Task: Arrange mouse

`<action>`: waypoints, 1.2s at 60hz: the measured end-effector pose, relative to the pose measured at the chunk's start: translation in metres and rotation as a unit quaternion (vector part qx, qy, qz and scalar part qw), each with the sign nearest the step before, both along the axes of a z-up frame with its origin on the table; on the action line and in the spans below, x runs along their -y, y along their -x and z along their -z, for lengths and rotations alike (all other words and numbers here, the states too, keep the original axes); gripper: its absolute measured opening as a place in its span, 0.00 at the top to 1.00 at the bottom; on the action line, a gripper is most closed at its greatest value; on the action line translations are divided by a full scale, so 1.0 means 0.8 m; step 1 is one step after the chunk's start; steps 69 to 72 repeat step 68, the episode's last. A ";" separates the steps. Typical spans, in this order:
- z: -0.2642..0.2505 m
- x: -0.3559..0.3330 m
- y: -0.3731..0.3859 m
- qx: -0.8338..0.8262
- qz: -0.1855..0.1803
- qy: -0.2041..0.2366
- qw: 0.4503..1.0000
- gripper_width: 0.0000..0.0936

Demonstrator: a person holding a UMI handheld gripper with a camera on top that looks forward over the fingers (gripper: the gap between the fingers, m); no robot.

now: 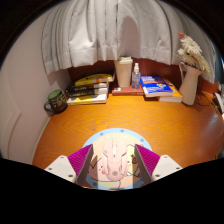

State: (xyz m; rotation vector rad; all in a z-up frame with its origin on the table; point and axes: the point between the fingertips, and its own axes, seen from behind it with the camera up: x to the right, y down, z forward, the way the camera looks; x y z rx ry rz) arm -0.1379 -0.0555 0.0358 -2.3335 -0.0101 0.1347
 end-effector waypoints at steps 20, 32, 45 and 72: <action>-0.169 0.108 -0.019 -0.009 0.000 -0.081 0.997 0.10; -0.200 0.191 -0.040 -0.019 -0.003 -0.094 0.995 0.10; -0.223 0.255 -0.061 -0.006 0.005 -0.105 0.994 0.10; -0.278 0.286 -0.082 0.004 0.023 -0.145 0.989 0.10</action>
